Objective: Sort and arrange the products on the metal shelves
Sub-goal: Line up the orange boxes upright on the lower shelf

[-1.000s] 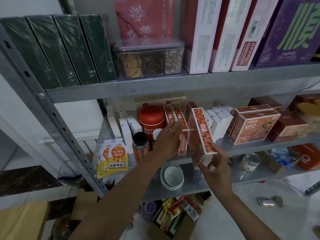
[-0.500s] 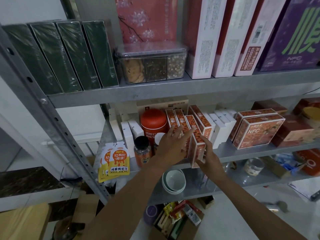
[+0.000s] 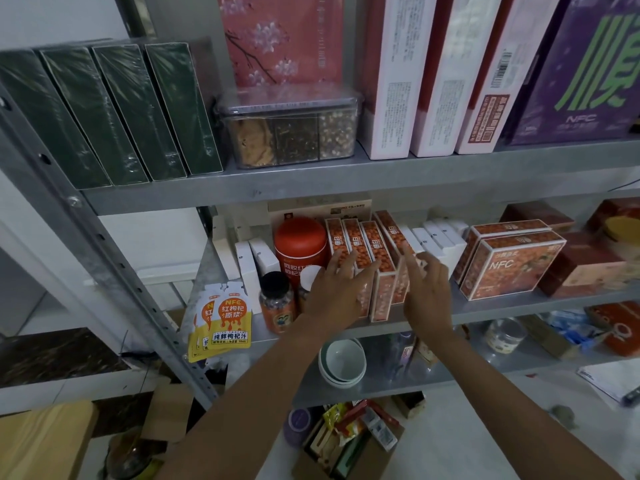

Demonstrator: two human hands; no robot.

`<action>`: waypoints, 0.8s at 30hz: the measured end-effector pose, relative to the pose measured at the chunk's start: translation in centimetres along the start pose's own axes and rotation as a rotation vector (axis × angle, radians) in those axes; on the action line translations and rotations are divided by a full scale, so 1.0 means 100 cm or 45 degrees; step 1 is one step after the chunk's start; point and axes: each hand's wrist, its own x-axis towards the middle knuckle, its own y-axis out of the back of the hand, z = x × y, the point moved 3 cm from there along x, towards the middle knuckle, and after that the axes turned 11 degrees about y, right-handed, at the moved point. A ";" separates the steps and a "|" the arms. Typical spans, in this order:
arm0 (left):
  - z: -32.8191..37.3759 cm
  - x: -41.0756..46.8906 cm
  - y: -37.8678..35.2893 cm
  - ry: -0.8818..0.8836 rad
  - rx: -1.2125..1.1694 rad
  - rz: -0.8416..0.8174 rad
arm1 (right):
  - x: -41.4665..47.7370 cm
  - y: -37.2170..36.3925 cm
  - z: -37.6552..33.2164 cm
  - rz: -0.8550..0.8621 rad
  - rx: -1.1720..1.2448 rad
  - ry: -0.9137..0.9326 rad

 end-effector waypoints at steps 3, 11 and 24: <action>0.001 0.000 0.000 0.019 0.013 -0.011 | 0.006 -0.003 0.012 -0.118 -0.063 -0.081; 0.002 0.003 0.001 0.087 0.011 0.020 | -0.006 -0.004 0.003 -0.033 0.305 -0.443; 0.003 0.005 0.004 0.103 0.080 0.020 | -0.052 0.030 -0.008 0.202 0.610 -0.548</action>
